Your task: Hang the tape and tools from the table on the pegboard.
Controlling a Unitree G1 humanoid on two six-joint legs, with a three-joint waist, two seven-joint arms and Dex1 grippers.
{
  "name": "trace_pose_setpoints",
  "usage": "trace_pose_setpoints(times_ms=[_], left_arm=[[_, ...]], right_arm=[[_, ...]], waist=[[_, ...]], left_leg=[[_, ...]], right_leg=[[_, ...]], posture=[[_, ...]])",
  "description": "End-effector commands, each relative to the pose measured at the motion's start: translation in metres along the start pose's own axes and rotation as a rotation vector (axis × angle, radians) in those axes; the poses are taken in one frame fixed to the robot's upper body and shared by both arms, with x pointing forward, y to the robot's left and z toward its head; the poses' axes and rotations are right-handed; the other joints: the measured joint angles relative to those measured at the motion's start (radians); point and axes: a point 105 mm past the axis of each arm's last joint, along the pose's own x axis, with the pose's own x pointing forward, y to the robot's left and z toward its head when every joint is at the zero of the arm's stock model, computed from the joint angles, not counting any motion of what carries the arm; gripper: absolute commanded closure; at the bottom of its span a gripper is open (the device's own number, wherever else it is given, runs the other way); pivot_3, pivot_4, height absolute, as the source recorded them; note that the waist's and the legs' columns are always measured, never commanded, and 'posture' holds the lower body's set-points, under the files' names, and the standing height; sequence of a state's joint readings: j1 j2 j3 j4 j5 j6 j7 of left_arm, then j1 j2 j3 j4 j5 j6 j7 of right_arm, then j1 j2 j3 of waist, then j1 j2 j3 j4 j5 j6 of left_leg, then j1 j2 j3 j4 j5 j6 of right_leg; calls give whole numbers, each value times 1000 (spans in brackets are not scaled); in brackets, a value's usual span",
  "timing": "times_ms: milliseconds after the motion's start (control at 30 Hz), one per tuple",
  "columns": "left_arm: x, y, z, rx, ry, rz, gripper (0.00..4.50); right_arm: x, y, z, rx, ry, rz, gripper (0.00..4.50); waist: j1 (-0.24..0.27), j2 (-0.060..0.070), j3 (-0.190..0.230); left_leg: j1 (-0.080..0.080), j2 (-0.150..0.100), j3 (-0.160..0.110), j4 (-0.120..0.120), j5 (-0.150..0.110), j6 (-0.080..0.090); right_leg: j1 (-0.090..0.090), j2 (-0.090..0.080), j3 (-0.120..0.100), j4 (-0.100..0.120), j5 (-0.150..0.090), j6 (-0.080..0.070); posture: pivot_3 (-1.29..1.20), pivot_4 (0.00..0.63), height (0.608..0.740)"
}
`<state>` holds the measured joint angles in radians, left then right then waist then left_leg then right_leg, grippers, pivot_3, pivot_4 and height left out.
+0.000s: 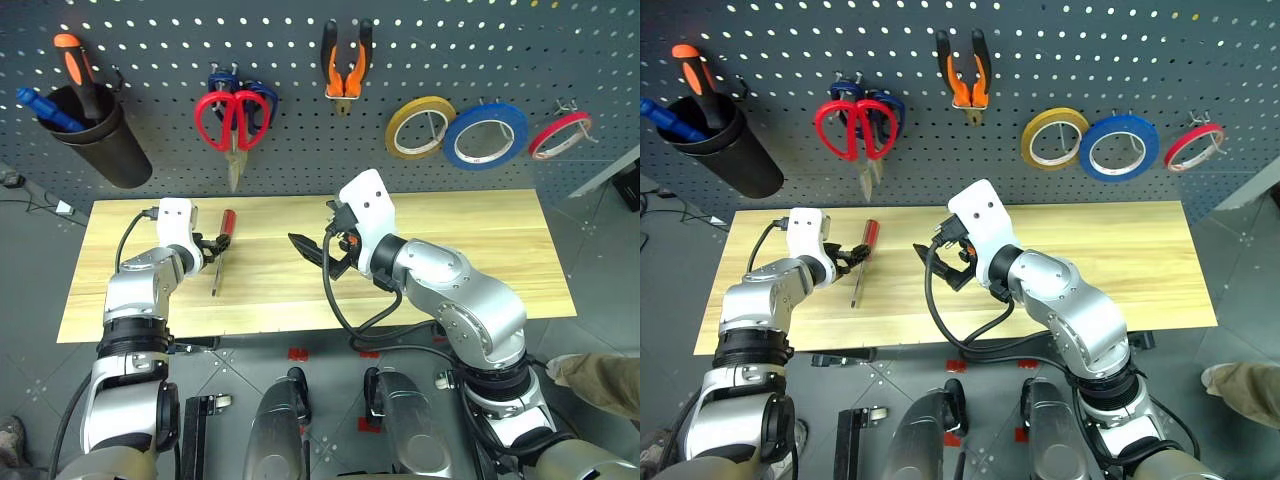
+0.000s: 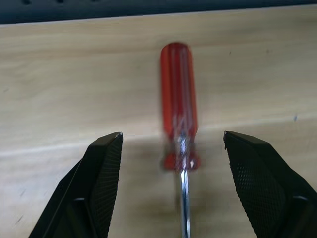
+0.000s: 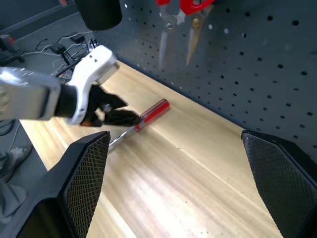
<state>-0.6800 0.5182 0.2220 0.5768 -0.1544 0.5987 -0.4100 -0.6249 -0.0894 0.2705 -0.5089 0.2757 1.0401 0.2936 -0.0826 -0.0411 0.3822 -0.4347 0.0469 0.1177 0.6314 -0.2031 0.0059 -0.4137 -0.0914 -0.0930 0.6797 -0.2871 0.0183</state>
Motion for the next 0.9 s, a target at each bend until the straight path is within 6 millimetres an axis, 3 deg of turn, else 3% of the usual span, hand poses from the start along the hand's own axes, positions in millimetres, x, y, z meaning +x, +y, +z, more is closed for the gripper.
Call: trace_pose_setpoints(times_ms=[33,133,167,233,467,667,900], left_arm=[[6,3,-4,-14,23,-11,1072],[9,6,-6,-28,34,-2,1072],[10,7,-5,-32,32,3,1254],[11,9,-3,-30,21,9,1668],[14,12,-1,9,6,-10,3736],[3,3,20,233,-116,-92,3740],[-62,-19,38,378,-399,-155,3740]], right_arm=[[-1,14,15,-37,-50,58,0],[-1,13,16,-46,-50,59,0],[-1,13,16,-47,-50,58,0],[-2,11,17,-57,-49,53,0],[-5,11,15,-102,-50,74,0],[-13,15,18,-155,-90,123,0],[-37,28,24,-168,-175,264,0]], waist=[[-3,0,1],[-4,-1,4],[-4,-2,4],[-3,-3,8],[-3,-3,8],[-9,-4,7],[-21,-8,4]], left_leg=[[0,0,1,-1,0,0],[0,1,1,-1,0,0],[0,1,2,-1,0,0],[0,0,2,-1,0,0],[0,0,2,-1,0,0],[0,0,3,-1,0,0],[-3,1,1,-2,0,-1]], right_leg=[[-1,0,0,0,0,0],[-2,0,0,1,0,-1],[-2,0,1,1,0,-1],[-2,0,1,0,0,-1],[-2,0,0,0,0,-1],[-2,0,0,0,0,-1],[-4,-1,-1,-1,0,-1]], posture=[[-201,442,740],[-210,440,740],[-210,440,740],[-219,433,740],[-238,402,740],[-248,351,740],[-263,315,740]])
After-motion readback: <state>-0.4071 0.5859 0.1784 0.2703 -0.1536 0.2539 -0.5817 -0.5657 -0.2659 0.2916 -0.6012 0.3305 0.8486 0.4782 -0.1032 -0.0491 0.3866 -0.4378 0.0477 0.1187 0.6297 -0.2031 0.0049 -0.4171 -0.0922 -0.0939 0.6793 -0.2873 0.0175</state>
